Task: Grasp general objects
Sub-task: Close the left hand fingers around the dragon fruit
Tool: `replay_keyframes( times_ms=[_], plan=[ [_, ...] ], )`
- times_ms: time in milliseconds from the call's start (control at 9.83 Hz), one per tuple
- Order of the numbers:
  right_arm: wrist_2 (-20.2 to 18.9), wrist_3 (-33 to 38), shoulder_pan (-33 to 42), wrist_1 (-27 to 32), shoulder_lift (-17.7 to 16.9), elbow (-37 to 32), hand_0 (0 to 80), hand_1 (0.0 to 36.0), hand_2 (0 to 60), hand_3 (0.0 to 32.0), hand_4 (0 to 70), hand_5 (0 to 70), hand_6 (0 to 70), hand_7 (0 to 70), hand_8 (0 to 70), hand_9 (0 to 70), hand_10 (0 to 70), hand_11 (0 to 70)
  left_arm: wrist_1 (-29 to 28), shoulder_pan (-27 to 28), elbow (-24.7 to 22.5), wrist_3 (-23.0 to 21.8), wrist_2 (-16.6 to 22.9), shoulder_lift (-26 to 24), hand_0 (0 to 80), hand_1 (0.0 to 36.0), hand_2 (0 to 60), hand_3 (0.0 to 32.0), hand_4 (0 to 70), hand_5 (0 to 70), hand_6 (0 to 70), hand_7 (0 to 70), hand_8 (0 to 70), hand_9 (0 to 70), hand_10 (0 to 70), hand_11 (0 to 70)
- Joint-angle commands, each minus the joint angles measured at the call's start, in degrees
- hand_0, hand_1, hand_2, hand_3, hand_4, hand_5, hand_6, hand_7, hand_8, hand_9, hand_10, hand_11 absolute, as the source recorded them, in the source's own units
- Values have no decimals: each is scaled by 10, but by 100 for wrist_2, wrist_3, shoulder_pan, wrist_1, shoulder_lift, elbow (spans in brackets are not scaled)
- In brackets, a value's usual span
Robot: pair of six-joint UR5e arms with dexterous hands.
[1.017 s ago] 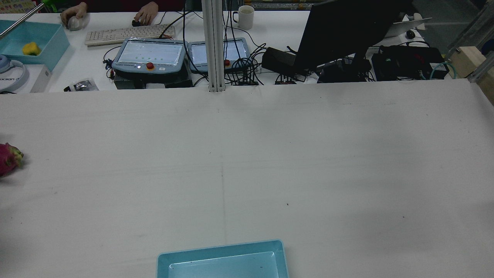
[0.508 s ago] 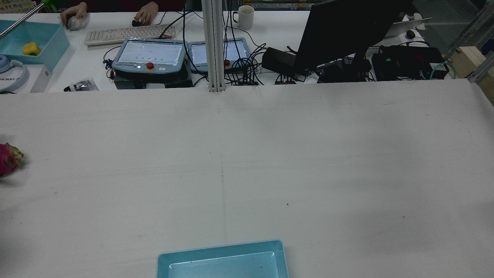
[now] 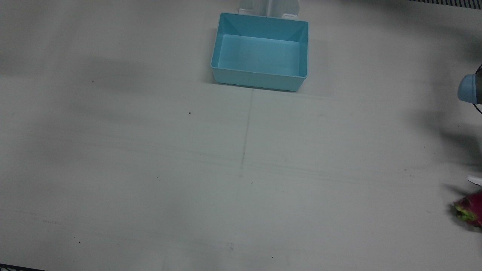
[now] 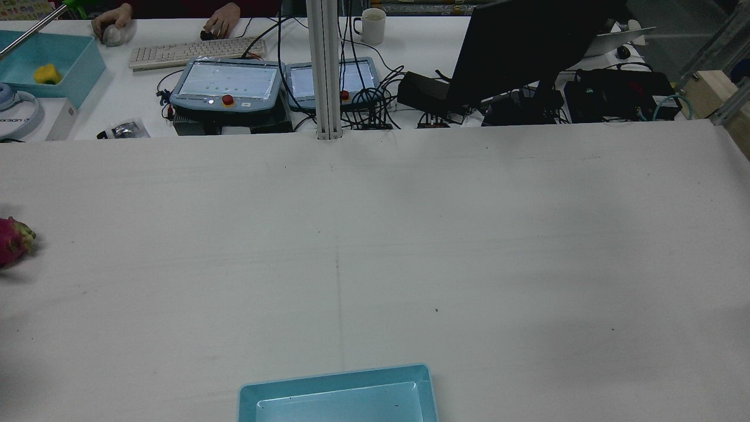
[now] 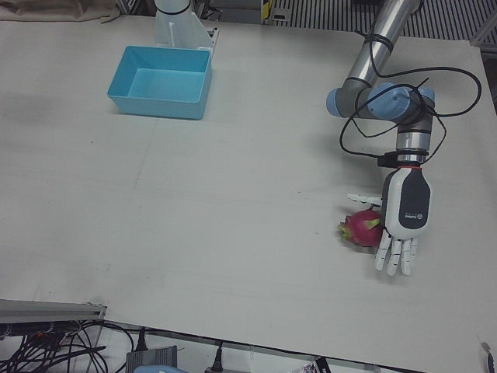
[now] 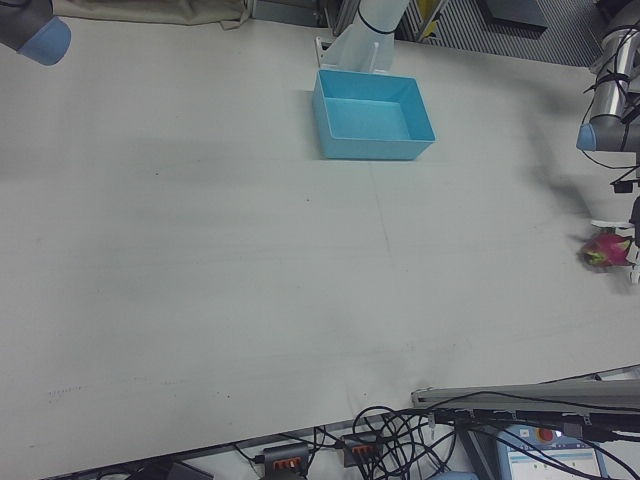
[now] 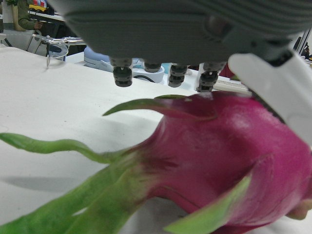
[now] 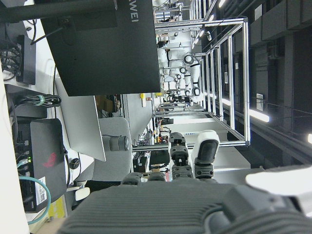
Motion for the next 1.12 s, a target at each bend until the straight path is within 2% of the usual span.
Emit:
replay_keyframes(
  times_ms=[0,102,203,508,712,1017],
  plan=[
    [0,6,0,0,2,0,0,0,0,0,0,0,0,0,0,0,0,0,-10,6,-3,7,-106,-1,521,194,16,20,0,43,0,137,25,13,0,0],
    [0,6,0,0,2,0,0,0,0,0,0,0,0,0,0,0,0,0,-36,6,5,7,-115,-1,523,200,34,8,0,47,0,141,25,14,0,0],
    [0,6,0,0,2,0,0,0,0,0,0,0,0,0,0,0,0,0,-54,6,23,15,-115,-1,523,203,36,20,0,32,0,126,16,11,0,0],
    [0,6,0,0,2,-9,0,0,0,0,0,0,0,0,0,0,0,0,-168,41,146,16,-133,-1,548,226,30,14,0,33,0,113,4,8,0,0],
    [0,6,0,0,2,-9,0,0,0,0,0,0,0,0,0,0,0,0,-186,111,146,16,-194,-1,540,224,37,18,0,32,0,114,4,8,0,0],
    [0,6,0,0,2,0,0,0,0,0,0,0,0,0,0,0,0,0,-177,208,146,7,-256,-18,538,220,40,2,0,40,0,114,4,8,0,0]
  ],
)
